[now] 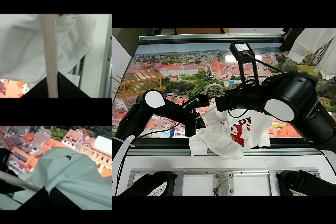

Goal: Fold the clothes and pants, and hang the long-sleeved shirts on hangers.

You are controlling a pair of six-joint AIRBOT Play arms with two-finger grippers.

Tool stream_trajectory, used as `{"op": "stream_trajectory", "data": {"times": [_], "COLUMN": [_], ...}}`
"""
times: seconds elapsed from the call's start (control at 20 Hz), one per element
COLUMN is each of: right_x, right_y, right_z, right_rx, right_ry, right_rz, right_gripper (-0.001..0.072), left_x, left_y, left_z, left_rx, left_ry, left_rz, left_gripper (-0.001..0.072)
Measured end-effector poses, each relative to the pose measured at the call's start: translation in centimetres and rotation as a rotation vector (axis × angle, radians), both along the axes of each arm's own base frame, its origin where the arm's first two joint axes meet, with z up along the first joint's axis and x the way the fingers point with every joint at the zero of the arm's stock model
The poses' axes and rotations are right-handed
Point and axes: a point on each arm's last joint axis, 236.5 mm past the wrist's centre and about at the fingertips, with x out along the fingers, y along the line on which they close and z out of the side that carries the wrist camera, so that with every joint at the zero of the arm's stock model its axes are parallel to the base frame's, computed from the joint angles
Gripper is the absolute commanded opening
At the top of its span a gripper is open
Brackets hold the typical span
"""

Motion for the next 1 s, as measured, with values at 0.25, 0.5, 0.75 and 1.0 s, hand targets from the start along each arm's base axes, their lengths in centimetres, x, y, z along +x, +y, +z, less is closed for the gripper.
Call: {"op": "stream_trajectory", "data": {"times": [0.25,0.5,0.75,1.0], "right_x": [-0.9,-1.3,-1.8,-2.0], "right_y": [2.0,2.4,1.6,0.6], "right_z": [-0.2,-0.2,-0.1,0.4], "right_rx": [0.017,0.018,-0.004,-0.015], "right_ry": [-0.006,-0.003,0.002,-0.006], "right_rz": [0.052,0.073,0.073,0.069], "right_gripper": [0.0021,0.0031,0.0394,0.0536], "left_x": [-0.1,0.0,-0.1,0.0], "left_y": [0.2,0.0,-0.2,-0.3], "left_z": [-0.2,-0.1,0.1,0.2], "left_rx": [0.008,0.002,-0.008,-0.012], "left_ry": [0.002,-0.001,0.002,0.000], "left_rz": [-0.002,-0.003,-0.004,0.000], "left_gripper": [0.0018,0.0018,0.0018,0.0018]}}
